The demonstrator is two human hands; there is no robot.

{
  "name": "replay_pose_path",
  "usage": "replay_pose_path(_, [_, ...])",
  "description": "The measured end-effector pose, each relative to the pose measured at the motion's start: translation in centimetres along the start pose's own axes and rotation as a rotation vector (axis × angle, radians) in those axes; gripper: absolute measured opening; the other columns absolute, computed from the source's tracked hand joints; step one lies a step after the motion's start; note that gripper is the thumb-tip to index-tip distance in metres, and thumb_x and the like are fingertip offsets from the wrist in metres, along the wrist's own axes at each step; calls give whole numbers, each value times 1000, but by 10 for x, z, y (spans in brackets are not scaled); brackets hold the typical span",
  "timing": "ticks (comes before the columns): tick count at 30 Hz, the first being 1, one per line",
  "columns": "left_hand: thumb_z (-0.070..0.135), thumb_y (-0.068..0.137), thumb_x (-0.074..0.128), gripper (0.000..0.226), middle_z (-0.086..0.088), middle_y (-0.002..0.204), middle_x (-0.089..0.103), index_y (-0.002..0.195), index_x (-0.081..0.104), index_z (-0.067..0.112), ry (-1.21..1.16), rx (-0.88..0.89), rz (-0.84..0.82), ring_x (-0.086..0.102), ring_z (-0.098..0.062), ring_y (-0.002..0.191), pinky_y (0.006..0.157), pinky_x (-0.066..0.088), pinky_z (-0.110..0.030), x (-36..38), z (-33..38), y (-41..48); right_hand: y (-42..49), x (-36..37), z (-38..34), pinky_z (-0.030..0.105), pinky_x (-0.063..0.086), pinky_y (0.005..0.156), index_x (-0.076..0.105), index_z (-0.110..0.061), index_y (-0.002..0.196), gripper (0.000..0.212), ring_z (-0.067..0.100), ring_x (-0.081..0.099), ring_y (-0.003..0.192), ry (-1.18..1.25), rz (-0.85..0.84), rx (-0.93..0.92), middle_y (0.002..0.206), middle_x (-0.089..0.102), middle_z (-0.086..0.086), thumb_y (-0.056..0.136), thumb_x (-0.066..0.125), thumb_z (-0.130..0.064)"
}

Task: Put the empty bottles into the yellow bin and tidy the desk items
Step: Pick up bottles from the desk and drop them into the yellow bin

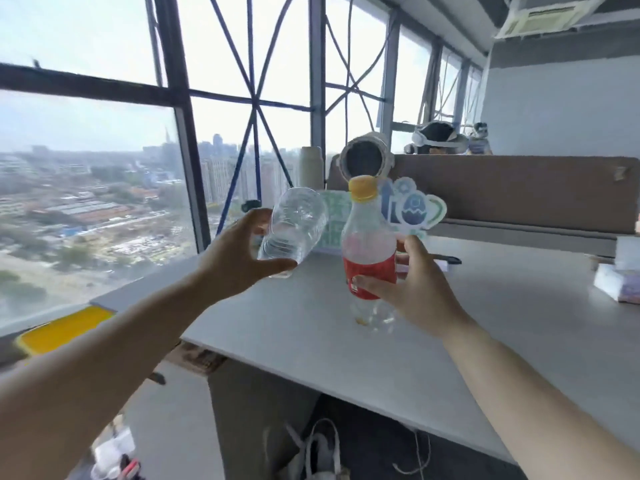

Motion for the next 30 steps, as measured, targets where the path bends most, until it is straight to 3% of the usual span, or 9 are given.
replay_pose_path(4, [40,61,86,79,4,119,60,129,49,22,12,-109,74,56,-12,107,92,46,-34,-67,-83,-38,13,98,-41,23,45,90,41,-27,123,70,11,53,109,87,-90,-33,125,53,-7,67,82,-39])
replay_pose_path(8, [44,60,85,76,14,112,56,124,50,23,14,-173,175,56,-8,104,87,45,-29,-129,-157,-48,37,201,-75,29,48,95,40,-19,128,77,13,54,112,198,-134,-60,127,52,-3,65,83,-34])
replay_pose_path(11, [34,65,84,69,20,109,53,124,50,24,33,-204,226,53,-1,100,80,41,-18,-159,-209,-46,66,274,-95,17,48,87,40,-22,122,71,10,53,110,271,-182,-95,120,51,-10,66,83,-32])
replay_pose_path(13, [34,66,84,68,21,108,52,124,49,25,53,-213,243,52,0,100,82,42,-21,-176,-238,-46,84,312,-108,13,47,83,40,-23,121,69,6,52,108,326,-207,-120,116,49,-14,67,83,-28])
replay_pose_path(17, [36,67,83,70,17,113,53,126,48,23,104,-237,263,53,-3,103,87,43,-26,-217,-266,-48,106,358,-136,23,50,88,41,-23,118,67,11,54,110,423,-203,-177,121,50,-6,67,84,-23])
replay_pose_path(22, [38,70,80,73,5,126,53,131,45,15,186,-226,296,50,-7,107,88,42,-26,-267,-268,-53,117,384,-171,42,52,94,42,-24,119,72,18,53,116,471,-223,-227,126,50,-3,63,84,-39])
replay_pose_path(25, [36,71,79,75,-2,132,53,133,44,12,228,-221,311,50,-11,111,89,43,-27,-292,-275,-50,128,394,-186,36,52,93,40,-17,127,85,19,52,119,504,-190,-263,132,46,4,59,80,-48])
replay_pose_path(30, [42,68,78,78,-10,131,51,131,45,11,238,-278,380,53,-17,113,89,45,-27,-322,-328,-47,154,450,-190,18,50,85,40,-12,130,79,17,51,117,565,-205,-246,132,45,6,67,84,-30])
Point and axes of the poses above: each hand's wrist, its own y-axis towards the middle knuckle, its own x-axis out of the palm, z = x × y, the point moved 8 cm from there along y, towards the middle knuckle
